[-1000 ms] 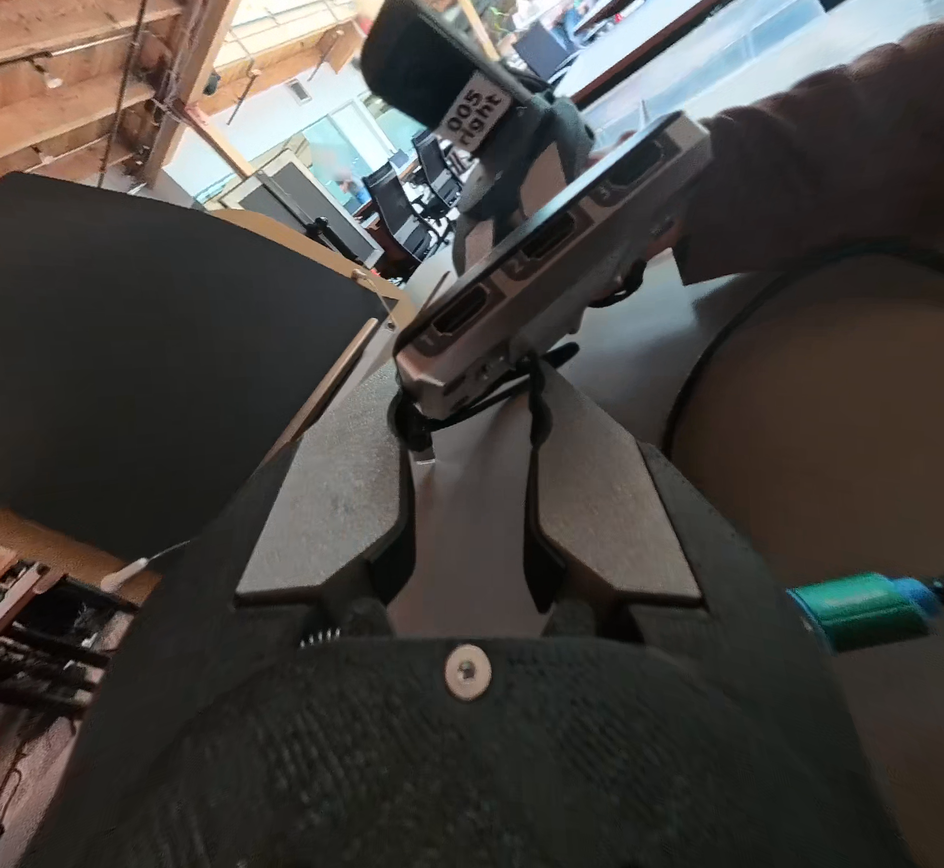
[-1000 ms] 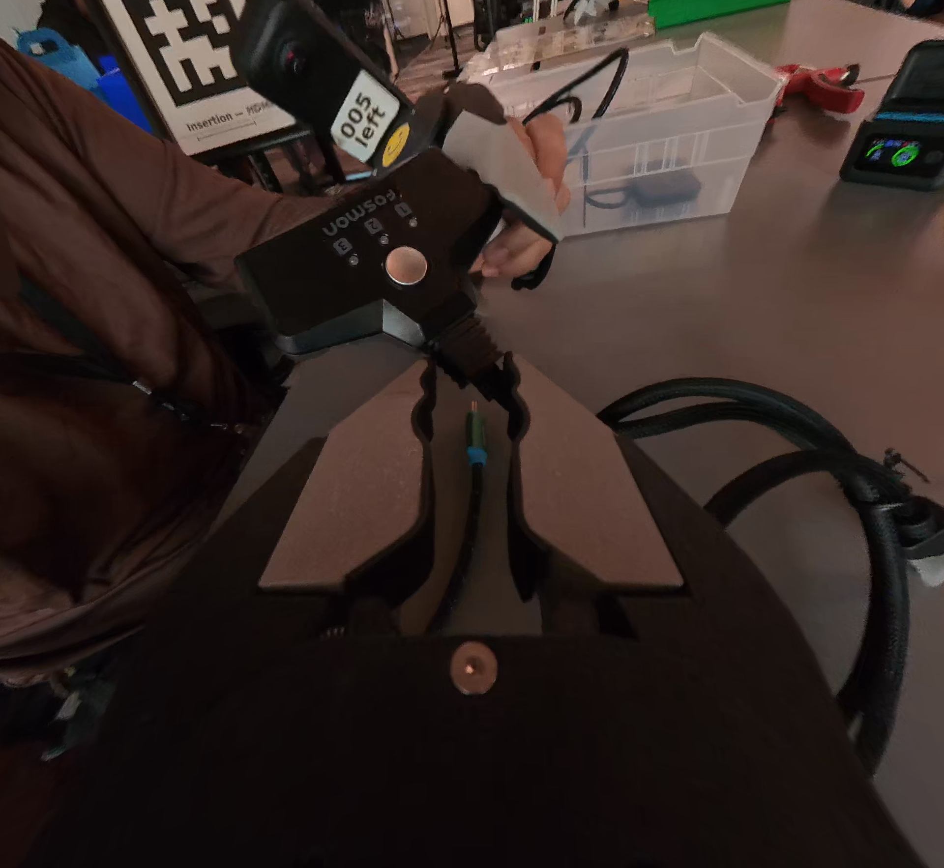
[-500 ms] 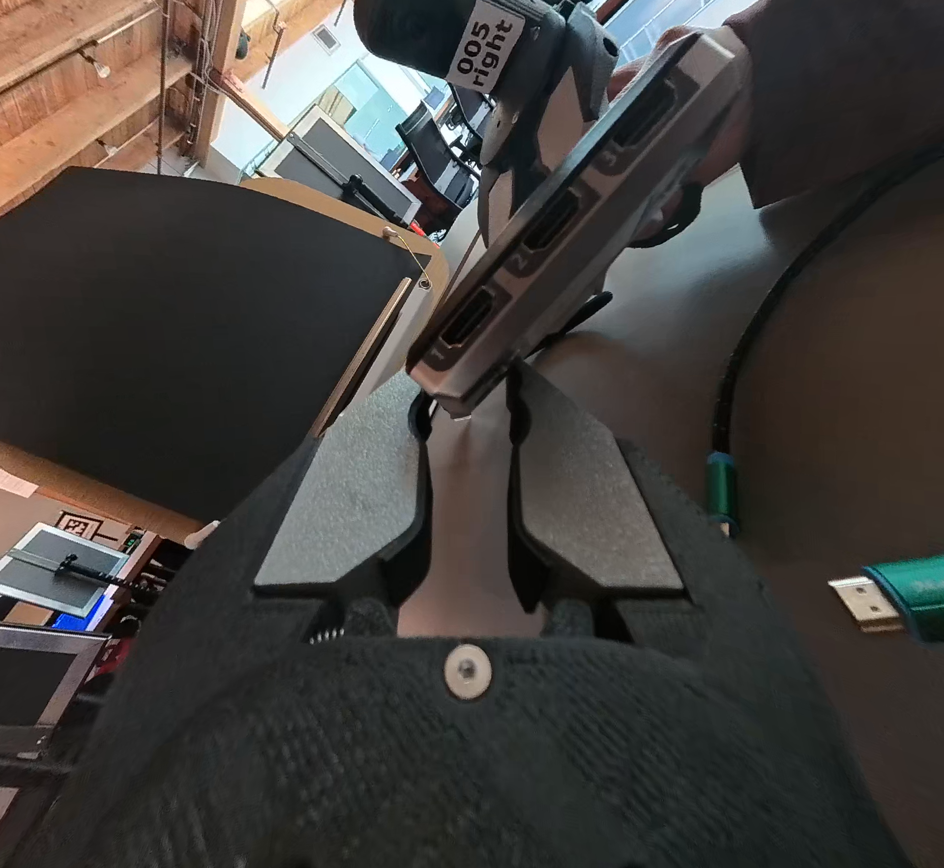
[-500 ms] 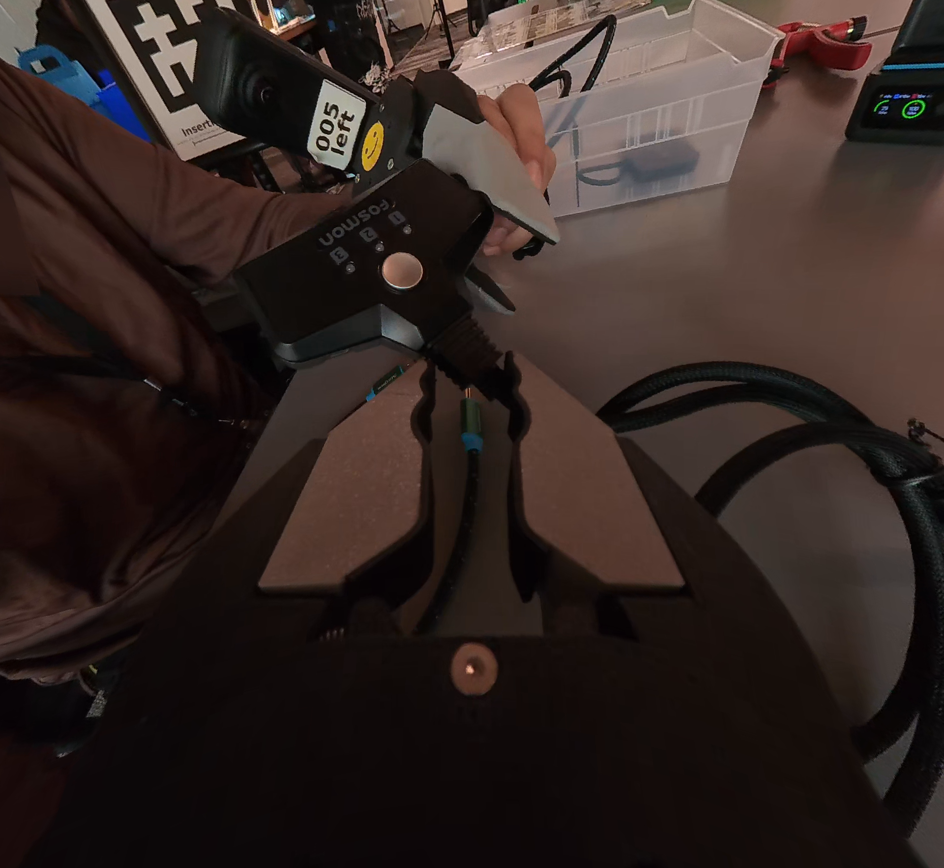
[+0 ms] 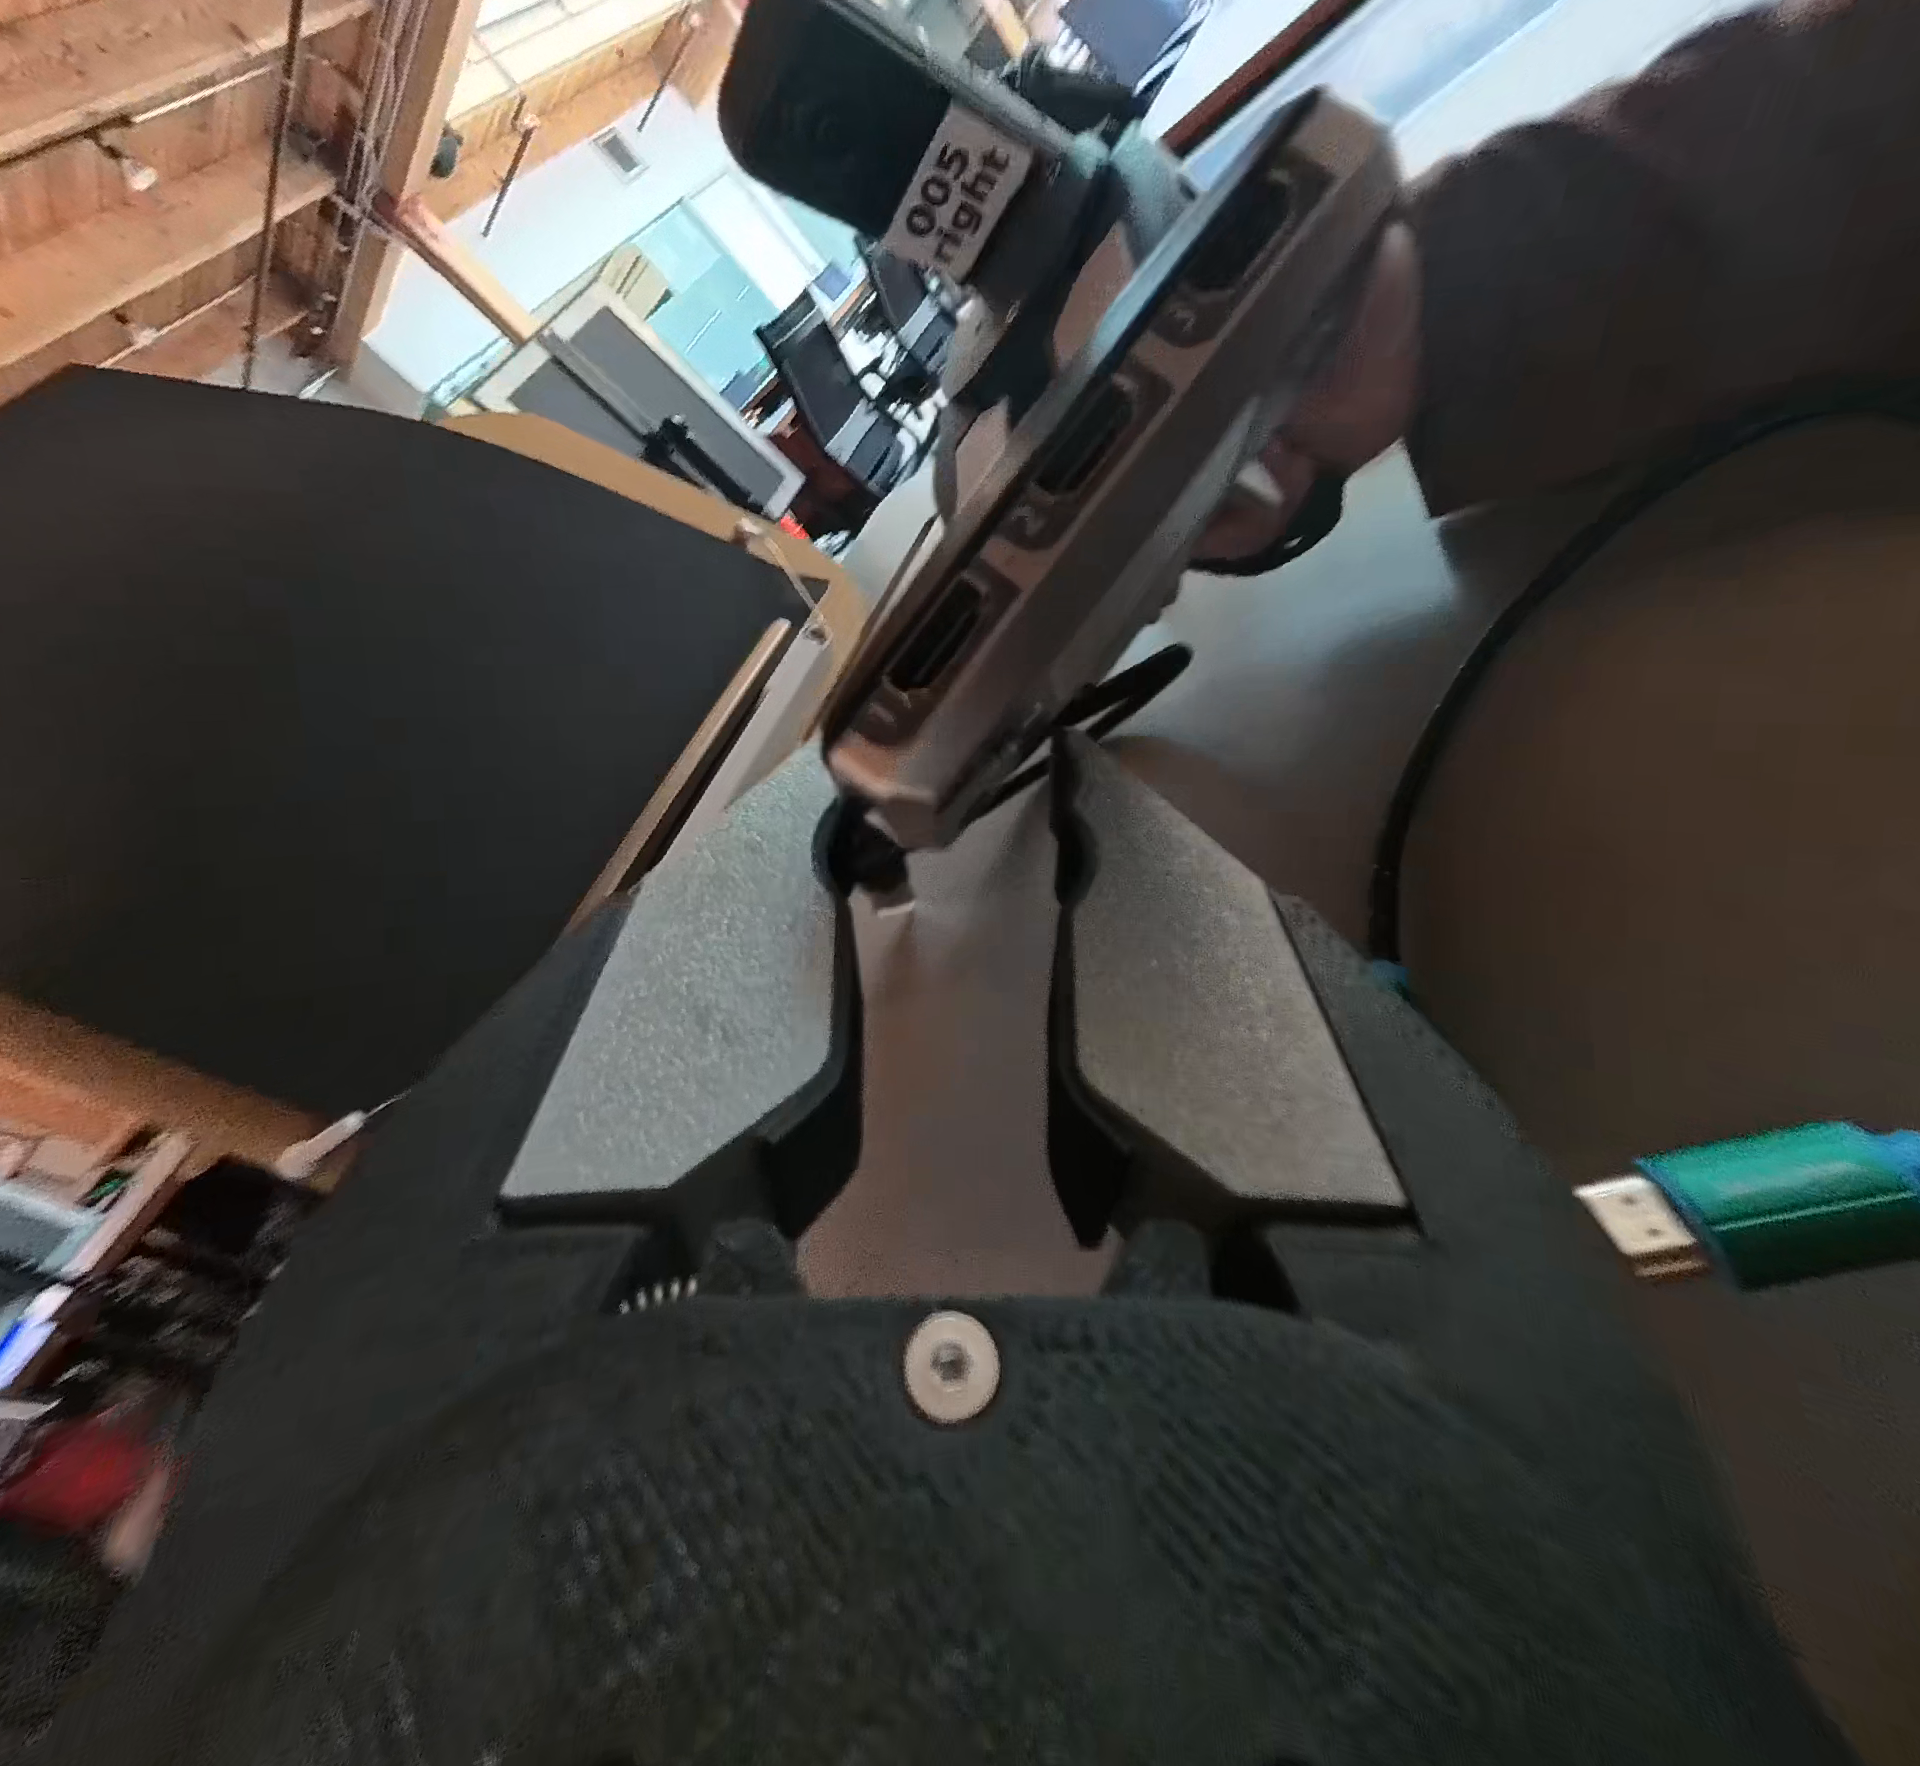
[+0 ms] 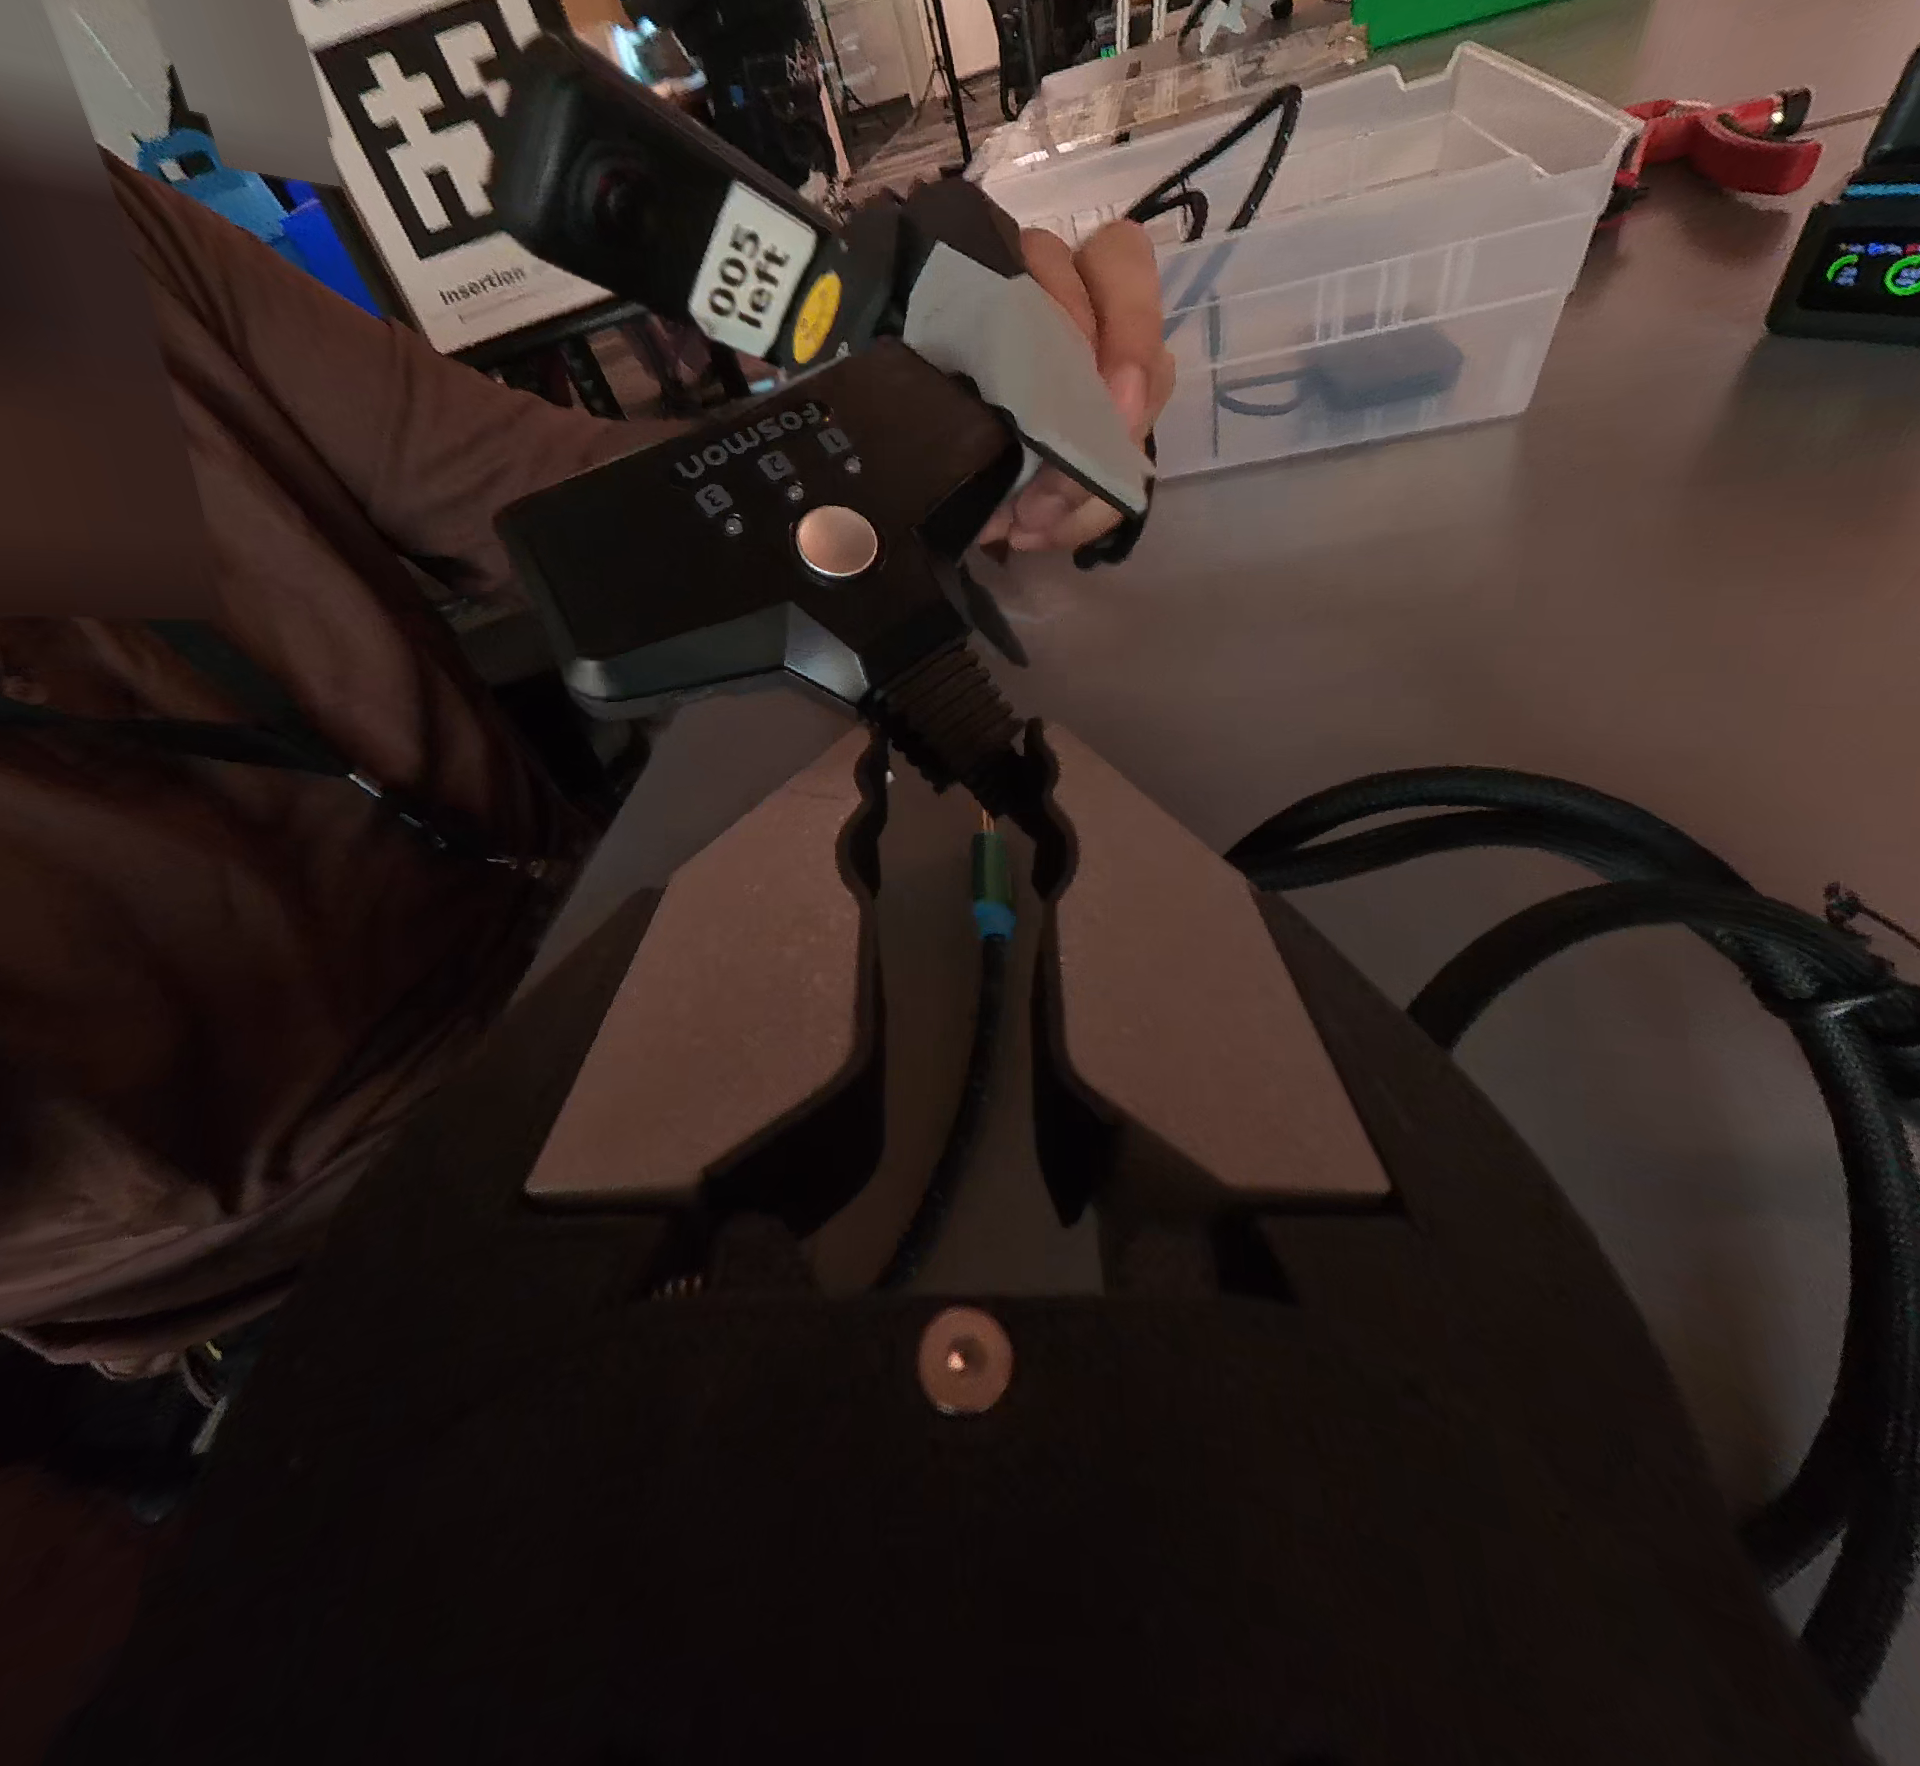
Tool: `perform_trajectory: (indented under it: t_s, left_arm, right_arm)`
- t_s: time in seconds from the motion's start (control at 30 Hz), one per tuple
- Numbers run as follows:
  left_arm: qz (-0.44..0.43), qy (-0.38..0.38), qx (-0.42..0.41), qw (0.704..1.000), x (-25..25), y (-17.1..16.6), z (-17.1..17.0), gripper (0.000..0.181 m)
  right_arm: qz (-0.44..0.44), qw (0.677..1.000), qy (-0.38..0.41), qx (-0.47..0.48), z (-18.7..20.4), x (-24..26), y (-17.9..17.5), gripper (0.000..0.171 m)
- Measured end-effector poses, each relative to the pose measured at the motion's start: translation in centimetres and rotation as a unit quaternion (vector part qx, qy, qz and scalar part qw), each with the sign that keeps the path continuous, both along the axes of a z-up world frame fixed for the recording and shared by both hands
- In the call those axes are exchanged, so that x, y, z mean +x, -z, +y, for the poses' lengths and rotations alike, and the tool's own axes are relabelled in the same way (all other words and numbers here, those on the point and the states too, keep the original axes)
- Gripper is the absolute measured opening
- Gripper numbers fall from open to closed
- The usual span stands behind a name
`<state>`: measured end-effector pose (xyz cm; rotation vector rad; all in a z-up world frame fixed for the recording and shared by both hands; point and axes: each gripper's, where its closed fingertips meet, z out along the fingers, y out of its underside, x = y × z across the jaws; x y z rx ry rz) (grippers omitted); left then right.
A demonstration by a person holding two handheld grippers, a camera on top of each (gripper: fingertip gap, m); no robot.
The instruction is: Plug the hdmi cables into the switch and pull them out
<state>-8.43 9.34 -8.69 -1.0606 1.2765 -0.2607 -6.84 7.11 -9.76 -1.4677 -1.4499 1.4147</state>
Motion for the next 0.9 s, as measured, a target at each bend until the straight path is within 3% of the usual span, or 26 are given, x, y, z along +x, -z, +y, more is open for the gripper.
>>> perform_trajectory:
  t_s: [0.07, 0.2, 0.3, 0.4, 0.53, 0.7, 0.9]
  left_arm:
    - [-0.015, 0.039, -0.024, 0.999, 0.5, -0.2, -1.2, 0.043]
    - [-0.017, 0.08, -0.045, 0.996, 1.3, 0.1, -2.7, 0.043]
    - [-0.005, 0.101, -0.043, 0.994, 1.6, 0.6, -3.5, 0.029]
    - [0.014, 0.088, -0.028, 0.996, 1.5, 0.6, -3.0, 0.027]
    - [0.032, 0.009, -0.028, 0.999, 0.6, 0.6, -0.2, 0.025]
    - [0.082, -0.156, 0.025, 0.984, -2.3, 1.3, 4.6, 0.024]
    - [0.15, -0.269, 0.048, 0.95, -5.2, 2.6, 7.7, 0.024]
  right_arm:
    - [0.019, 1.0, -0.006, -0.008, -0.2, 0.2, -0.7, 0.022]
    - [0.002, 1.0, -0.023, -0.003, -0.9, 0.0, -0.2, 0.023]
    - [0.001, 1.0, -0.031, -0.004, -1.2, -0.2, -0.1, 0.023]
    - [0.009, 1.0, -0.023, -0.006, -0.8, -0.2, -0.4, 0.023]
    - [0.026, 0.999, 0.043, -0.007, 1.5, -0.3, -1.1, 0.027]
    - [0.018, 0.986, 0.166, -0.013, 5.9, 1.0, -0.9, 0.037]
    - [0.027, 0.983, 0.179, -0.013, 6.1, 0.1, -1.2, 0.056]
